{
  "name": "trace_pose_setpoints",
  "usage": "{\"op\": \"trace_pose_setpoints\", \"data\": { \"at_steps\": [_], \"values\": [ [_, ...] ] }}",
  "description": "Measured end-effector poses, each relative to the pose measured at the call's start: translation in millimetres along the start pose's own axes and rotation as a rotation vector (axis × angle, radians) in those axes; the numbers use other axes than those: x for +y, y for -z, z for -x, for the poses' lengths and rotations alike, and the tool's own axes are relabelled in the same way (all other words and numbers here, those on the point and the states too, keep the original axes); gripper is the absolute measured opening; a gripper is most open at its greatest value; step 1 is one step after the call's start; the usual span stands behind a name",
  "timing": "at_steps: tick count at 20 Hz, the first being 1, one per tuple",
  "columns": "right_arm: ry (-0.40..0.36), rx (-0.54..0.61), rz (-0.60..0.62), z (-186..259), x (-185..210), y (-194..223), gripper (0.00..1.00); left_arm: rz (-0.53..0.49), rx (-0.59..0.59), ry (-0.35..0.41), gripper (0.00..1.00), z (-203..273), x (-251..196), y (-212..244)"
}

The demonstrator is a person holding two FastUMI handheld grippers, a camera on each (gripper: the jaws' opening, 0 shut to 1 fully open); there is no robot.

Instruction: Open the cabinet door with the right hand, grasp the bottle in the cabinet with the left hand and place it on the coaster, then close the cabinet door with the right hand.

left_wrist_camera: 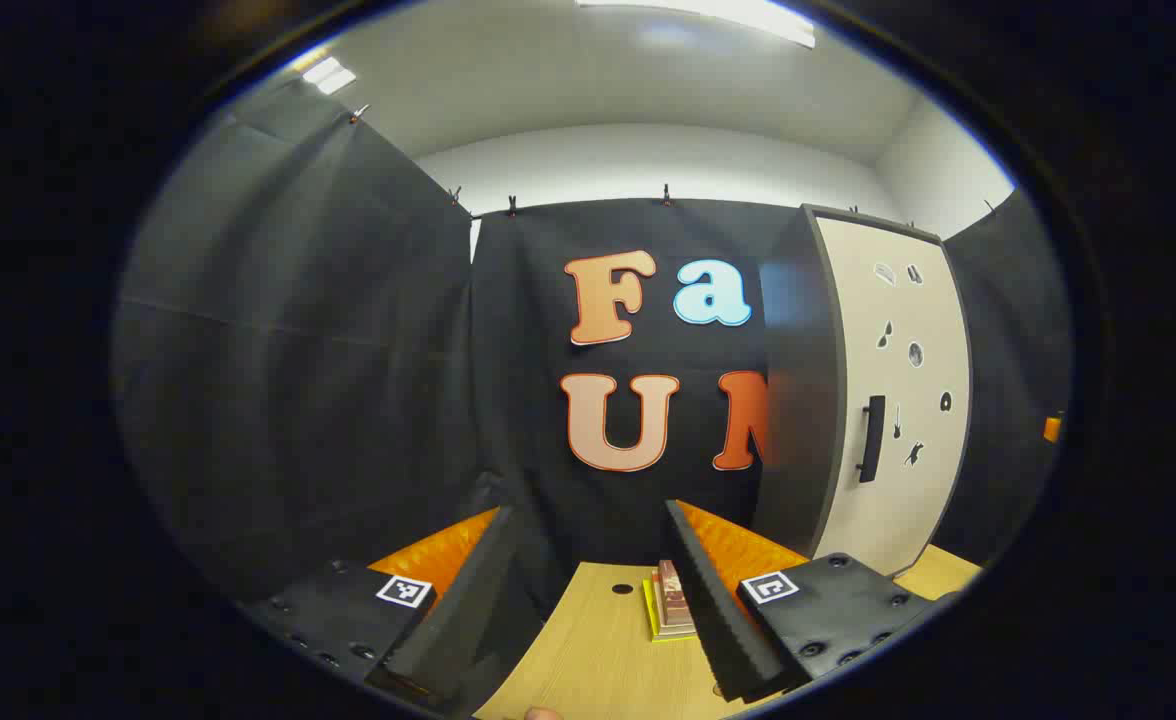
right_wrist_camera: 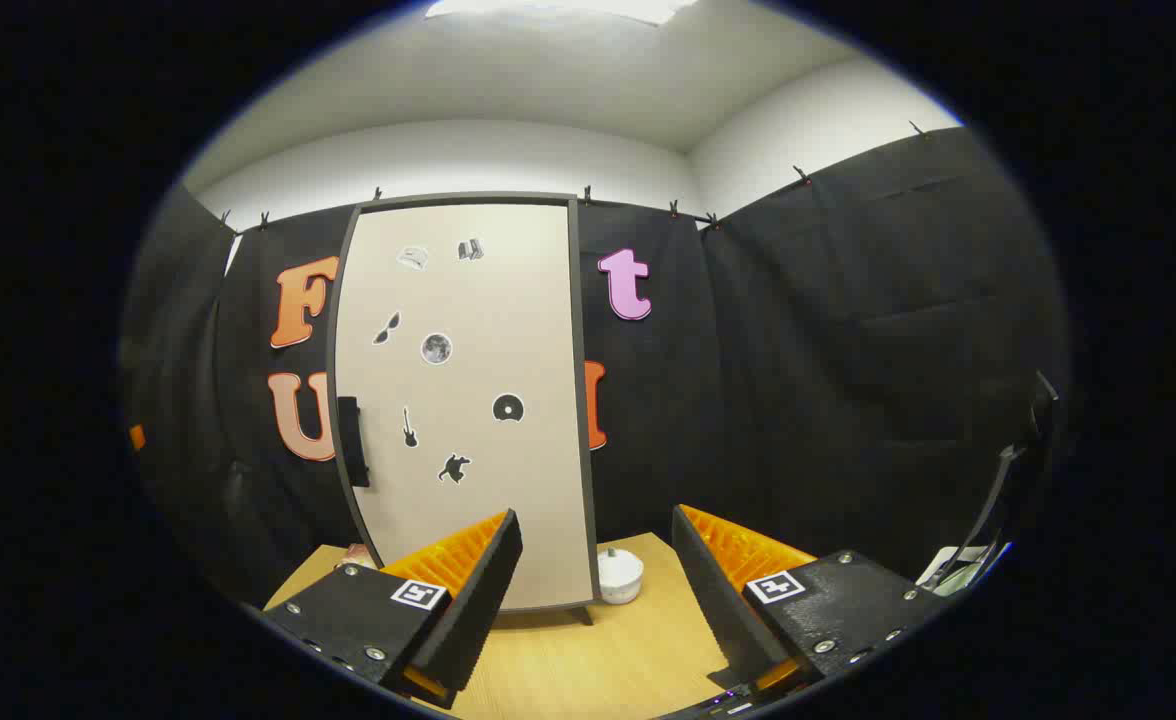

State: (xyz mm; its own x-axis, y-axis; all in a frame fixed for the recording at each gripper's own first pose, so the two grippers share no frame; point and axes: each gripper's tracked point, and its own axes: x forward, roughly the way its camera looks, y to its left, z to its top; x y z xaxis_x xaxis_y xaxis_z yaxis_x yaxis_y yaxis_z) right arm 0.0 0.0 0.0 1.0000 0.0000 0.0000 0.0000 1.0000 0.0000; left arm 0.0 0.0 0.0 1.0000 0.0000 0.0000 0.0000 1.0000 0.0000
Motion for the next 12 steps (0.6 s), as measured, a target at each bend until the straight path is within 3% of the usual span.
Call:
{"op": "trace_pose_setpoints", "data": {
  "at_steps": [12],
  "values": [
    [0.000, -0.042, 0.034, 1, 16, -21, 0.93, -0.026, -0.046, 0.027, 0.95, -10, -2, -24]
  ]
}}
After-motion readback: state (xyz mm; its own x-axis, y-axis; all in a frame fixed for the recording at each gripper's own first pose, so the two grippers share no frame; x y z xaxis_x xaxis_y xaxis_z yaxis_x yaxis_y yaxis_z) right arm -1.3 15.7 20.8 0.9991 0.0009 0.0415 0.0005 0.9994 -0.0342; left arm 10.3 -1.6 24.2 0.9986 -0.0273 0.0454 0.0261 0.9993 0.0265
